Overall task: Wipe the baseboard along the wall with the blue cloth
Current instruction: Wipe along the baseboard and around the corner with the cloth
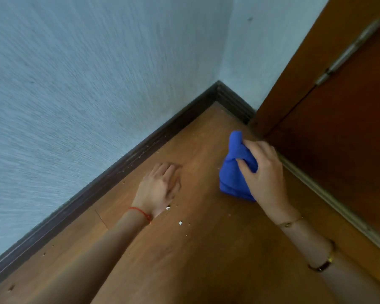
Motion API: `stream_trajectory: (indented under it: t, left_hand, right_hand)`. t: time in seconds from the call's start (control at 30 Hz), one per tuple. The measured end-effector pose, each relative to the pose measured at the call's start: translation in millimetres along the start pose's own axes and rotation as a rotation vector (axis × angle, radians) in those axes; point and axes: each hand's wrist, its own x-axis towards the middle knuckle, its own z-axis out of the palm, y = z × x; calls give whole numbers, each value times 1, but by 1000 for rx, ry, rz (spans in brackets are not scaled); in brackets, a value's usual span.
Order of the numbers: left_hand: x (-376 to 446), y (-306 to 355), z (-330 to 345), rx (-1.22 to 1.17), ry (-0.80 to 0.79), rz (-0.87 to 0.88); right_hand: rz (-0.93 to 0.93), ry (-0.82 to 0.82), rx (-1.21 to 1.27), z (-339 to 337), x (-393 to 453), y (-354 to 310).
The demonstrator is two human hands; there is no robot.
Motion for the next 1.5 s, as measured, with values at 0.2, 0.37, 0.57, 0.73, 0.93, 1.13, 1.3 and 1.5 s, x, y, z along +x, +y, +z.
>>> stream_trajectory:
  t: [0.2, 0.37, 0.57, 0.73, 0.93, 1.13, 1.3, 1.5]
  left_hand:
    - [-1, 42, -25, -16, -20, 175]
    - [0, 91, -41, -7, -40, 390]
    - [11, 166, -55, -96, -68, 679]
    - [13, 240, -60, -198, -162, 857]
    - [1, 331, -49, -231, -198, 1035]
    - [-32, 429, -11, -231, -247, 1185]
    - [-65, 501, 39, -208, -287, 1284]
    - [-104, 585, 84, -195, -329, 1388]
  right_hand:
    - [134, 55, -7, -52, -83, 12]
    - [214, 199, -67, -93, -151, 17]
    - [380, 358, -148, -154, -223, 10]
    - [478, 356, -311, -206, -293, 11]
    - [567, 476, -435, -249, -359, 30]
    - [688, 569, -400, -263, -432, 69]
    - [780, 593, -336, -271, -493, 111]
    - [853, 640, -244, -302, -560, 156]
